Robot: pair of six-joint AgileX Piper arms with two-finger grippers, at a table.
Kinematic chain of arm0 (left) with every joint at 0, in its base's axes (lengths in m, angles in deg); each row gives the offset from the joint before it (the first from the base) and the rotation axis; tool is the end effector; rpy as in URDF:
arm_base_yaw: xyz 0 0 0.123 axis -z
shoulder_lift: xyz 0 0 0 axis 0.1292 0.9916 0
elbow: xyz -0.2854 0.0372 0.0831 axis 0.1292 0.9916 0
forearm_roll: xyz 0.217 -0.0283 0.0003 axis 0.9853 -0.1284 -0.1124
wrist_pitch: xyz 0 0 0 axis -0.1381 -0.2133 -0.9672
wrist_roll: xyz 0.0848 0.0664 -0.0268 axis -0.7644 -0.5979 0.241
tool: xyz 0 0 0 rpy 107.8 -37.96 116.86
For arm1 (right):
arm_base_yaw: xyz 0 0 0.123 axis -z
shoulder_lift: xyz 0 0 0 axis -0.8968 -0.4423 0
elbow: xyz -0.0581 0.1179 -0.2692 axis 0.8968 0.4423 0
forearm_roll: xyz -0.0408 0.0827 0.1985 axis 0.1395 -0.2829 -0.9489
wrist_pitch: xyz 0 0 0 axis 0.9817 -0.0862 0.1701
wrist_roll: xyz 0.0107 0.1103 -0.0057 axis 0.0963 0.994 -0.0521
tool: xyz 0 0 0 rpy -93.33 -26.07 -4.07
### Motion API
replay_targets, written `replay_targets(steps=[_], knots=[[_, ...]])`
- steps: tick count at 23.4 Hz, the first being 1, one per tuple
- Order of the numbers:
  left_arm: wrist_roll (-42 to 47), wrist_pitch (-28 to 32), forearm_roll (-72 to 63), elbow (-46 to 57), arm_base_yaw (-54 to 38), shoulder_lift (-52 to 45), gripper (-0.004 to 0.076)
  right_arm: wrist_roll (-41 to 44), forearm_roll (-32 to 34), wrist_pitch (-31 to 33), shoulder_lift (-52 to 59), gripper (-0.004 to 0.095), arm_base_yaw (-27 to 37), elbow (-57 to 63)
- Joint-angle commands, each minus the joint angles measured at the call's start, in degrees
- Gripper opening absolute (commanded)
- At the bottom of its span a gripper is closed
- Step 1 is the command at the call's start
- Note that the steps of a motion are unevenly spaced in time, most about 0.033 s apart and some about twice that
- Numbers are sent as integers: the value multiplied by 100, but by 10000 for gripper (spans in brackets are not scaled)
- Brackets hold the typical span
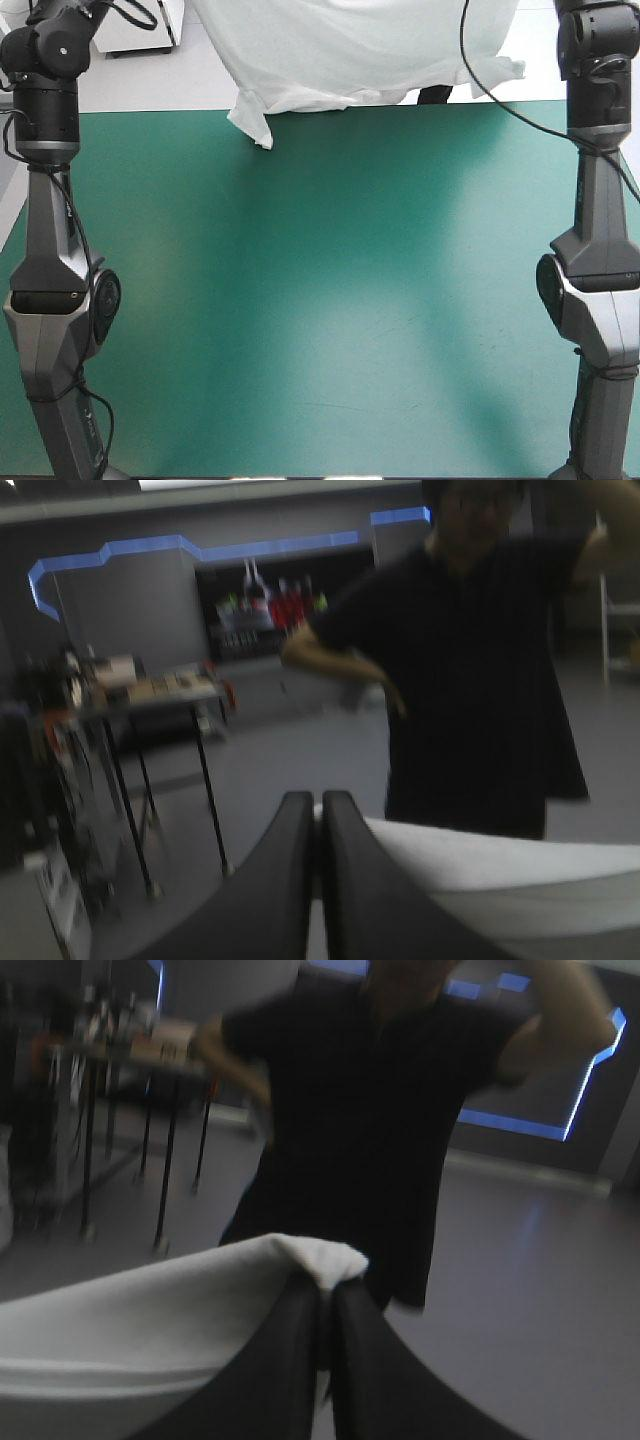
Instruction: Fold the cloth
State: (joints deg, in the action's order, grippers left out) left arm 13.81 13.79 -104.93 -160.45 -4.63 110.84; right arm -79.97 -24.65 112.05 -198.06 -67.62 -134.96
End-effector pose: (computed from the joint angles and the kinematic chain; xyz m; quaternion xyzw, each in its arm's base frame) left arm 0.4238 -0.0482 0.5567 0.1432 0.5965 -0.0558 0.7877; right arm 0.4519 0.0219 0.5310 -0.0624 0.6340 -0.0853 0.7661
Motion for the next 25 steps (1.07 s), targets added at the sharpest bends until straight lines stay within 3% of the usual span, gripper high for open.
replay_targets(steps=[1, 3, 9, 11, 12, 16, 25], knots=[[390, -1372, -101, 306, -180, -325, -9, -333, -350, 1206, 96, -19, 36, -117], [512, -2210, -136, 319, -180, -337, -9, -333, -390, 1422, 132, -19, -4, -117], [924, -3843, -296, 319, -203, -555, -9, -336, -630, 2297, 414, -19, -80, -117], [1106, -4184, -188, 319, -237, -657, -9, -298, -797, 3245, 438, -19, -80, -117], [1407, -4244, 21, 342, -237, -747, -9, -107, -898, 3527, 453, -19, -80, -49], [1577, -4254, 179, 727, -237, -1113, -9, -160, -1282, 3526, 822, -19, -197, 433], [1671, -4244, 153, 3551, -237, -2726, -9, -65, -1220, 3526, 2505, -19, -255, 3364]])
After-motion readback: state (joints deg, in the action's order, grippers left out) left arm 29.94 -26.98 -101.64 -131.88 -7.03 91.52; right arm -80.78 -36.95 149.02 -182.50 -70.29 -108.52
